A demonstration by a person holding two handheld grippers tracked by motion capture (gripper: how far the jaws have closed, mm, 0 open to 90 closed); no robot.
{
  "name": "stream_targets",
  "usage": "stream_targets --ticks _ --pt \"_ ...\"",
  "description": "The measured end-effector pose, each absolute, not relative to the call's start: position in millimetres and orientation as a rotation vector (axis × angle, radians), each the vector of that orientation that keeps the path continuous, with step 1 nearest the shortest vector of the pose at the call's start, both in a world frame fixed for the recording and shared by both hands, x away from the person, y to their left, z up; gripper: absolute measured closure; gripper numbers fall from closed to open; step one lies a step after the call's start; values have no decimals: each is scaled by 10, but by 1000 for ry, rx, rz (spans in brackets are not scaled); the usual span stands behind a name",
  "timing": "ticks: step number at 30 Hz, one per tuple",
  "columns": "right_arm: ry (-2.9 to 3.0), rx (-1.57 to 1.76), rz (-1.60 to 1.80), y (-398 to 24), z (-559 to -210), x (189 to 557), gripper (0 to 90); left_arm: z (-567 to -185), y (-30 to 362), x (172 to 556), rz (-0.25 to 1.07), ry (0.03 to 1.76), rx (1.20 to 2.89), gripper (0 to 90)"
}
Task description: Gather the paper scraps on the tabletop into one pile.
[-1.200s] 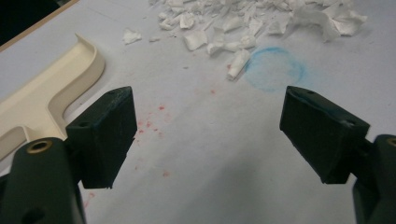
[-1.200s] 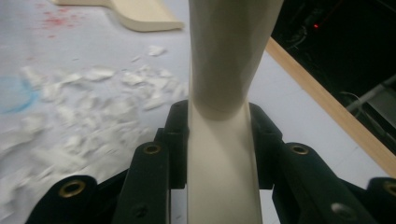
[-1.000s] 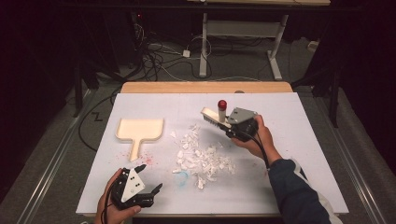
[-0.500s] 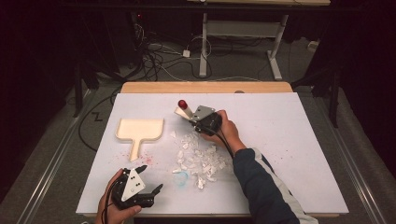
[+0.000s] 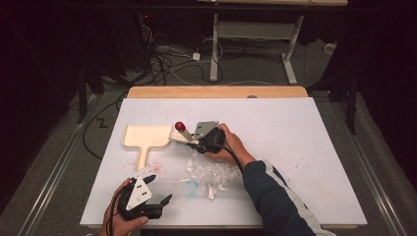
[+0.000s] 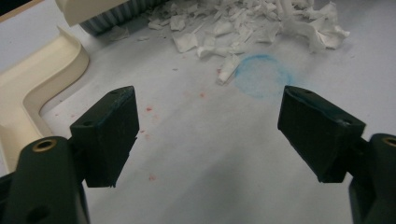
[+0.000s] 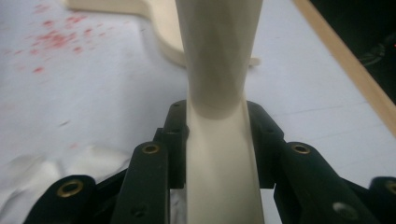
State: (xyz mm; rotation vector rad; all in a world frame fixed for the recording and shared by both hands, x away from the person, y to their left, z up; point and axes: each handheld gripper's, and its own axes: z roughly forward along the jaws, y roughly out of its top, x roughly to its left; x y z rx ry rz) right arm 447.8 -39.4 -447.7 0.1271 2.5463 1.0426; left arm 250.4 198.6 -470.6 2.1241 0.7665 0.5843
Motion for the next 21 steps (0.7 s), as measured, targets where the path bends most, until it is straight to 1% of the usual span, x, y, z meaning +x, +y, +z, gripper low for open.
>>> stream_targets --ticks 3,4,5,6,7,10,11,14,21 --pt "2566 84 1050 -428 -4464 4410 668 -4710 1975 2502 573 759 2135 199" --pt "2592 39 1055 -490 -4450 4334 667 -4710 1971 2499 567 755 2138 200" --pt "2592 39 1055 -490 -4450 4334 667 -4710 1966 2495 565 748 2144 200" --pt "2622 -21 1050 -575 -4434 4235 667 -4711 1959 2488 565 743 2147 200" --pt "2622 -21 1050 -575 -4434 4235 667 -4710 1953 2481 565 736 2150 200" --pt "2648 -101 1056 -787 -4391 4041 668 -4706 1941 2469 559 728 2152 202" --pt "2648 -101 1056 -787 -4391 4041 668 -4706 1939 2471 554 727 2153 202" --pt "2673 -185 1059 -1005 -4343 3884 670 -4705 1940 2477 547 725 2155 205" --pt "2605 -214 1044 -1199 -4241 3658 678 -4723 1929 2497 533 721 2171 205"
